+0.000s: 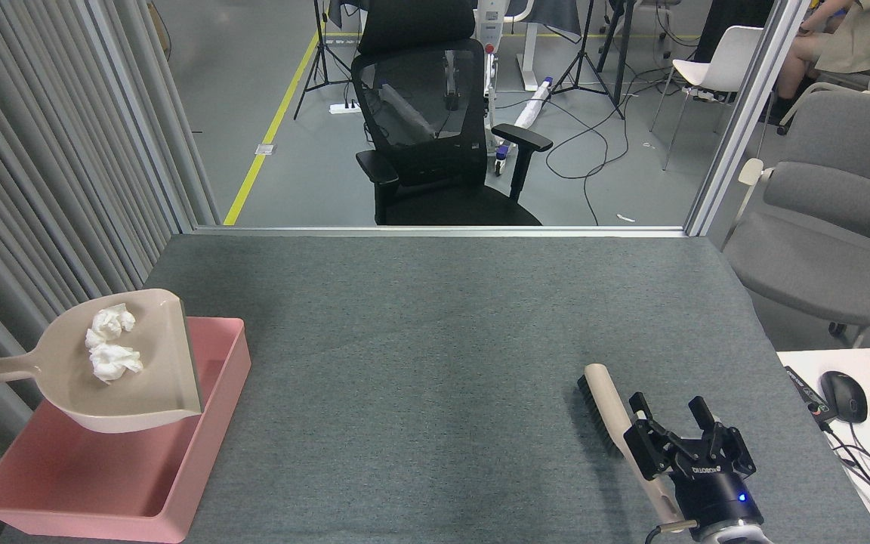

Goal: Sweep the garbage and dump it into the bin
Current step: 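Lift the dustpan with the left gripper and carry it over the pink bin, then tilt the dustpan with the left gripper to dump paper into the bin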

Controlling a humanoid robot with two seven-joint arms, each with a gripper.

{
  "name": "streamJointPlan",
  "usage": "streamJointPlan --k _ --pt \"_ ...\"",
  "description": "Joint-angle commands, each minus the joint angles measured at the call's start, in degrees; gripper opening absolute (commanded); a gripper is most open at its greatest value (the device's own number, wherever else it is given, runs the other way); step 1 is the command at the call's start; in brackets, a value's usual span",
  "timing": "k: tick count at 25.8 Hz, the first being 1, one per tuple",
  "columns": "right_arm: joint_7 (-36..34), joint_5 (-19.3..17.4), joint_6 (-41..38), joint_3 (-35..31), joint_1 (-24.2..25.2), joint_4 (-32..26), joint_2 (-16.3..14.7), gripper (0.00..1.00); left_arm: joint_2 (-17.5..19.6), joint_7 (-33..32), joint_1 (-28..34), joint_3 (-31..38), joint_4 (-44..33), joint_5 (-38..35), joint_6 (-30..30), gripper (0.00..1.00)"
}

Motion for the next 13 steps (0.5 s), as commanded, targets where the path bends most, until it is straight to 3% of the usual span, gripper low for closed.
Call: streamJointPlan --k 1,6,13 --pt "0.0 0.1 0.0 1.2 -0.7 0.0 0.0 0.97 2.4 -0.1 0.0 2.0 1.4 0.4 0.0 0.21" --pt "0.0 0.1 0.3 1.5 -0.7 0.0 0.1 0.97 6.3 -1.8 0.1 2.0 6.1 1.7 -3.1 0.21" --pt "0.0 0.1 0.3 1.7 -1.6 0.1 0.3 0.97 6.7 -1.8 3.4 2.0 6.9 1.1 -7.5 0.22"
